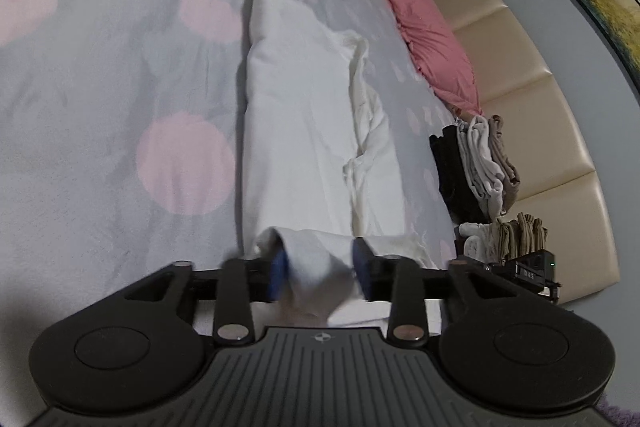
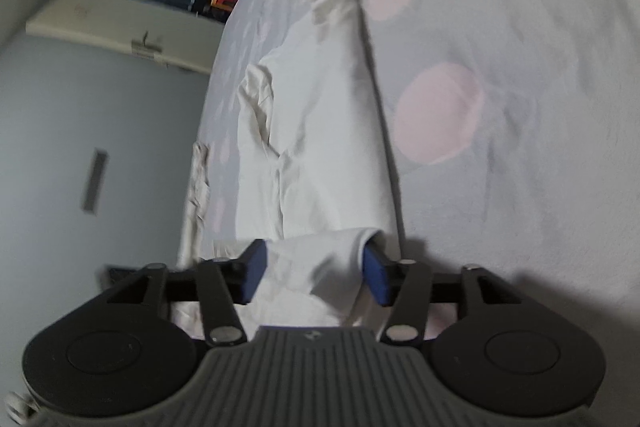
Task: Fold clothes
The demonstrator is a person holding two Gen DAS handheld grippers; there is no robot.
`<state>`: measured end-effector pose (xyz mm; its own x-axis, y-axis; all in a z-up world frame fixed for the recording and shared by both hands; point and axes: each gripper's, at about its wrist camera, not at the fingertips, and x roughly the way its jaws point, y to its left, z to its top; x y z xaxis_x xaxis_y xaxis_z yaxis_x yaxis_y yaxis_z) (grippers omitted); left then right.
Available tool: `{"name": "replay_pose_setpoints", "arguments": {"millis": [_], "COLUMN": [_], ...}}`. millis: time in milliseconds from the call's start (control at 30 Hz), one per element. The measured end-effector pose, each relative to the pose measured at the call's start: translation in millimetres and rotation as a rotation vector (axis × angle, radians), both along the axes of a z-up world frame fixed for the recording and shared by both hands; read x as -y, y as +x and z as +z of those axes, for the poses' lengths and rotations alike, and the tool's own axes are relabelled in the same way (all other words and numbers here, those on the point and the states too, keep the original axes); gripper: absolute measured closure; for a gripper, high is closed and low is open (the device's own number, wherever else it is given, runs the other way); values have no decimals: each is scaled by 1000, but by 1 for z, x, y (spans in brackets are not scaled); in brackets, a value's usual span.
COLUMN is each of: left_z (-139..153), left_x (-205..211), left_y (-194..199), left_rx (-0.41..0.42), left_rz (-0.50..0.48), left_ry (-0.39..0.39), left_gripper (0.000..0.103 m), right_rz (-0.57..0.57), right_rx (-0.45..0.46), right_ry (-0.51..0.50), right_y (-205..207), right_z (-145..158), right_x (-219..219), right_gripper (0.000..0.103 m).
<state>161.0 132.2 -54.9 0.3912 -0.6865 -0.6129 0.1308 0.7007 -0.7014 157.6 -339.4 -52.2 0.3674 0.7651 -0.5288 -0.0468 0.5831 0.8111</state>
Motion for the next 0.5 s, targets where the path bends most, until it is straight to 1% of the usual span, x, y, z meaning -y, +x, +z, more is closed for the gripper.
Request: {"name": "replay_pose_setpoints", "arguments": {"millis": [133,200,267,400,467,500], "left_z": [10,21,31,50,56,57], "left_x": [1,4,6,23,32,38], "left_y": [-6,-18,-29,-55,-66,-72], "left_rx": [24,57,90,148,177,194], "left_rz": [2,7,11,-8,-24,-33], "left_ry": [29,64,100,202,248,275], "left_gripper": [60,60,60,60,61,61], "right_rz": [41,54,66,93,108,118], "right_rx": [95,137,168,214,238,251], "right_ry": [-176,-240,-282,-337,-360,-377], "right_y": [-20,-35,-46,-66,-76,-82], "right_z": [27,39,48,60,65,66], "right_x": [-8,-10,-15,-29,-37,-41], "right_gripper": [45,45,45,47,54,59]}}
